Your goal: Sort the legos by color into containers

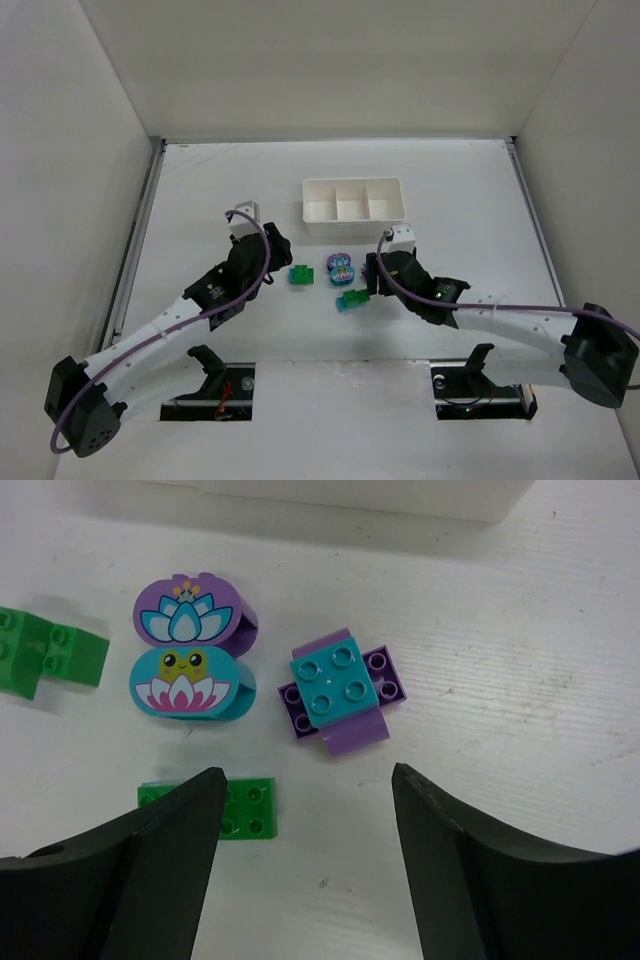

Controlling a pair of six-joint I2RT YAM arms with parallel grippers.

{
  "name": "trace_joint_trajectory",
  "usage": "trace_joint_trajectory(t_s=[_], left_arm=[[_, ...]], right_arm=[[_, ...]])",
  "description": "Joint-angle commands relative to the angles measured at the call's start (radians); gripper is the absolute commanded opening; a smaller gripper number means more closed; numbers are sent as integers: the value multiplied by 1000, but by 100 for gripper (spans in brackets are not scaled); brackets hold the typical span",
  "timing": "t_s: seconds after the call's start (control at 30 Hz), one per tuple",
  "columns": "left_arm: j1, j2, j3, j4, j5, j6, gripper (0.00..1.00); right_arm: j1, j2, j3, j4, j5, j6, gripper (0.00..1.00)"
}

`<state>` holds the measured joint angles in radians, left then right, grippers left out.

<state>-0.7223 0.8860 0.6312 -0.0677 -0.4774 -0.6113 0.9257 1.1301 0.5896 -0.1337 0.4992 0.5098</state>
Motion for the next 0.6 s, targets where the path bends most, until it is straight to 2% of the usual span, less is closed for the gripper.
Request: trace_joint_trajectory(t_s=[0.0,0.07,0.37,0.57], left_arm=[[-51,13,9,46,26,-25,47],[-67,22,2,52,36,-44,50],[-113,18,-37,80,69,-73,53],[-104,33,-54,111,94,-74,53]], right_arm=[[-24,72,76,59,16,-30,72],[-50,106,91,78,22,-30,71],[-130,230,150,132,-24,-73,68],[-132,258,159,144,-63,-96,66]])
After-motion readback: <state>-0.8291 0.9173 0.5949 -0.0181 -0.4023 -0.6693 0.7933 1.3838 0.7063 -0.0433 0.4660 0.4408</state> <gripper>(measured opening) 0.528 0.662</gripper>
